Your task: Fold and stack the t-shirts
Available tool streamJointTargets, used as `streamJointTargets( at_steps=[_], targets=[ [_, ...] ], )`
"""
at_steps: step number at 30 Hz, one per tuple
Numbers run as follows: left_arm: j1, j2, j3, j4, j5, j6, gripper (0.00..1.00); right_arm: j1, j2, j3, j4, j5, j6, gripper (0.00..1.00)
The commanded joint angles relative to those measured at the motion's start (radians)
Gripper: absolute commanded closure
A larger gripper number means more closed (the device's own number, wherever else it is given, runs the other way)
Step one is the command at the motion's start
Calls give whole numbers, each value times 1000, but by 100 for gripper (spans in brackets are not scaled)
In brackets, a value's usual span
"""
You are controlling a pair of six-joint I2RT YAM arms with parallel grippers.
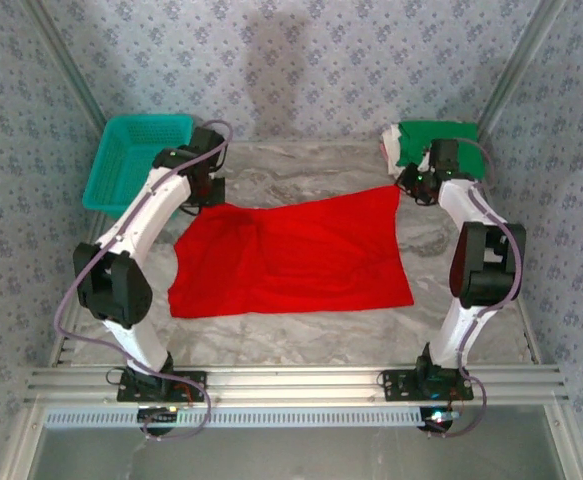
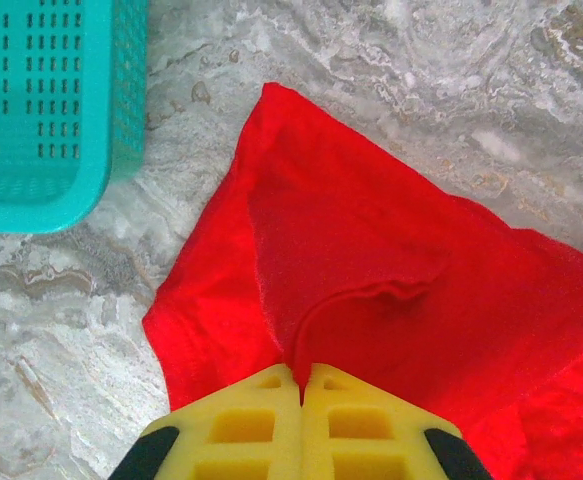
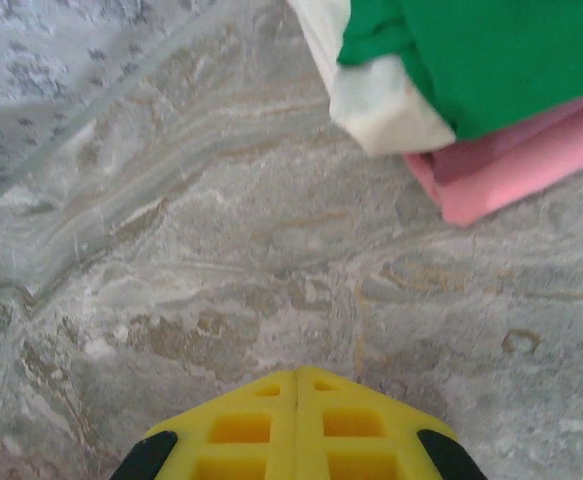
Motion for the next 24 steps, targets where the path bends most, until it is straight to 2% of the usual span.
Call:
streamJointTargets(
  at_steps=[1,7,11,15,19,24],
  targets=[
    [-7,22,98,-10,-18,29,100,-18,-21,37,49,52,15,100],
    [-16,146,303,-36,-30,74,100,-24,3,77,71,44,20,100],
    [-28,192,366,-88,-40,80,100,-22,-5,68,77,32,20,100],
    [-37,144,266,-97,-67,48,100,-17,-42,7,98,34,20,100],
    [-39,52,105,-76,-66,3,100,-17,-82,-72,104,37,17,100],
    [-43,-28,-3,-82,-53,-41,100,-25,-129,-158,89,62,24,100]
  ],
)
